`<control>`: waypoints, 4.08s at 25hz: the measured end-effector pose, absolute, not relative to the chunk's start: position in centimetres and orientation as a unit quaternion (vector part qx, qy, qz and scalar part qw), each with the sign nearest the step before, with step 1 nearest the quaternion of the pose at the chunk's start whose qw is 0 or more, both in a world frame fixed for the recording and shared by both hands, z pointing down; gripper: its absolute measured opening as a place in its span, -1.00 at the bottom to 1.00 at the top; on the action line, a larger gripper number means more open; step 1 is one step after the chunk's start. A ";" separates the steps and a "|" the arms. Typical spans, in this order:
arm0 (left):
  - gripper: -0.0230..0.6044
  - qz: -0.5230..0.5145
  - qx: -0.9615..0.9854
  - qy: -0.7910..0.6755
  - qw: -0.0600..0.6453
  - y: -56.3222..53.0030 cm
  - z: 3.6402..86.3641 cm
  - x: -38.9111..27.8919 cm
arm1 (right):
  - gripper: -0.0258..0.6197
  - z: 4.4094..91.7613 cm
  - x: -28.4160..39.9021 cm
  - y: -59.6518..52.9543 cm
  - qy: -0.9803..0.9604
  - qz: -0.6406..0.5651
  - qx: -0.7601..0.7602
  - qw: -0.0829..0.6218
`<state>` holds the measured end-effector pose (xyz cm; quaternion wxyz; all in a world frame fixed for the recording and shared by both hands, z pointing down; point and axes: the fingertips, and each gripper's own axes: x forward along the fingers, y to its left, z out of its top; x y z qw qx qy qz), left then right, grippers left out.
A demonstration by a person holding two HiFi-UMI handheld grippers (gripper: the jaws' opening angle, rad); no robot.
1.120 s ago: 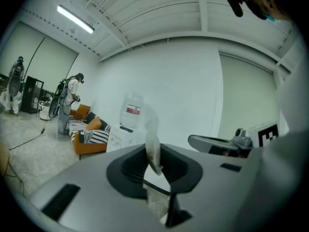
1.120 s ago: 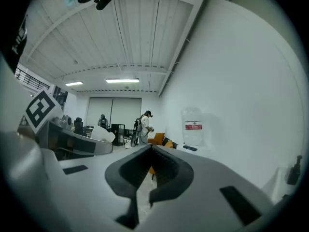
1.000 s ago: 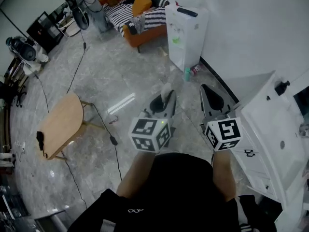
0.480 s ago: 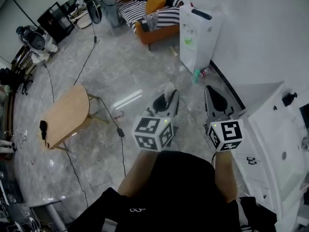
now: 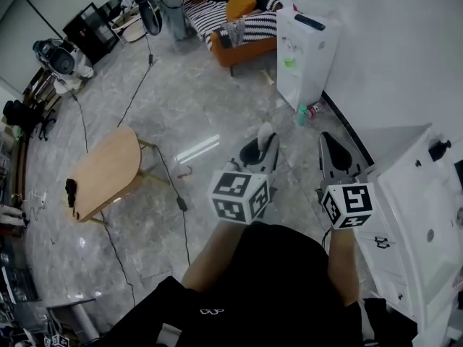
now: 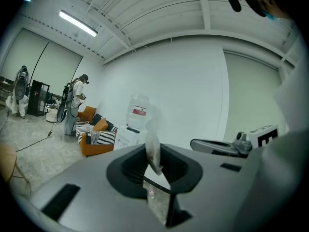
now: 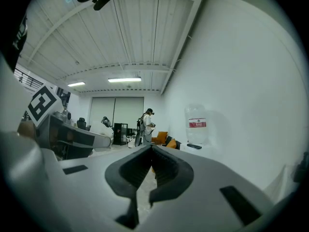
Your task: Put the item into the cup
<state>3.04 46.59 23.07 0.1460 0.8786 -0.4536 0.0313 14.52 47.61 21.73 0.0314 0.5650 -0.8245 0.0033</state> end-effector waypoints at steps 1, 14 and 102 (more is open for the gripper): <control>-0.74 0.031 0.880 -0.451 0.144 46.4 22.9 3.2 | -0.89 21.5 14.7 47.6 -0.823 0.001 0.567 0.029; -0.74 0.050 0.901 -0.422 0.090 39.0 22.7 4.8 | -0.89 21.0 15.8 40.9 -0.802 -0.019 0.597 0.015; -0.73 0.285 0.863 -0.278 0.310 -17.8 48.3 8.6 | -0.89 44.6 17.0 -14.9 -0.684 0.329 0.651 -0.008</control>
